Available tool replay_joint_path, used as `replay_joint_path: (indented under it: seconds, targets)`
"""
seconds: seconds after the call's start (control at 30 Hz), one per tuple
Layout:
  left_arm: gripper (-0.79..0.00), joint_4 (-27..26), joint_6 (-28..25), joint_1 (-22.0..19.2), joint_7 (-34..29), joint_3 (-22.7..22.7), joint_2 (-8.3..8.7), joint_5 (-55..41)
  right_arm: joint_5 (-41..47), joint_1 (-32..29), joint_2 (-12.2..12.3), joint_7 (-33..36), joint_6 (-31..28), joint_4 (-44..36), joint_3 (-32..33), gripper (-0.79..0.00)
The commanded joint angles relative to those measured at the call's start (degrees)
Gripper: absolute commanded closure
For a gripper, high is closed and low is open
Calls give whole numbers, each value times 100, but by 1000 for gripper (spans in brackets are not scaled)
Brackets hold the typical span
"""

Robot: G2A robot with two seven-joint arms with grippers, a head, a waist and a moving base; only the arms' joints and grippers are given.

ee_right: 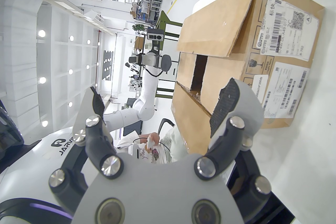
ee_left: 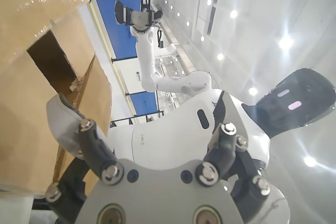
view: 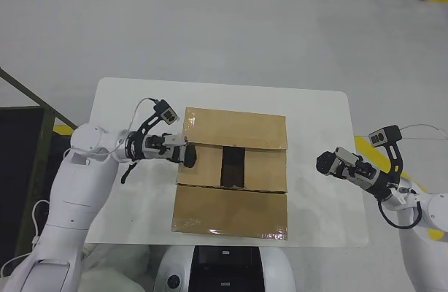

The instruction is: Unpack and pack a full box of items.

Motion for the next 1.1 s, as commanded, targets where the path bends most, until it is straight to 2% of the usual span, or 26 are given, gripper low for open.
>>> replay_joint_path:
  seconds: [0.0,0.3,0.53,0.73,1.07]
  targets:
    - [-785,-33,72,27,-45,81,11,29,0,0,0,0,0,0,0,-785]
    - [-785,103,303,69,-45,428,97,135,0,0,0,0,0,0,0,-785]
    - [-785,503,354,-9,-45,416,197,69,0,0,0,0,0,0,0,-785]
    - [-785,768,348,-185,44,468,192,46,0,0,0,0,0,0,0,-785]
    - [-785,818,226,-433,194,419,187,-184,0,0,0,0,0,0,0,-785]
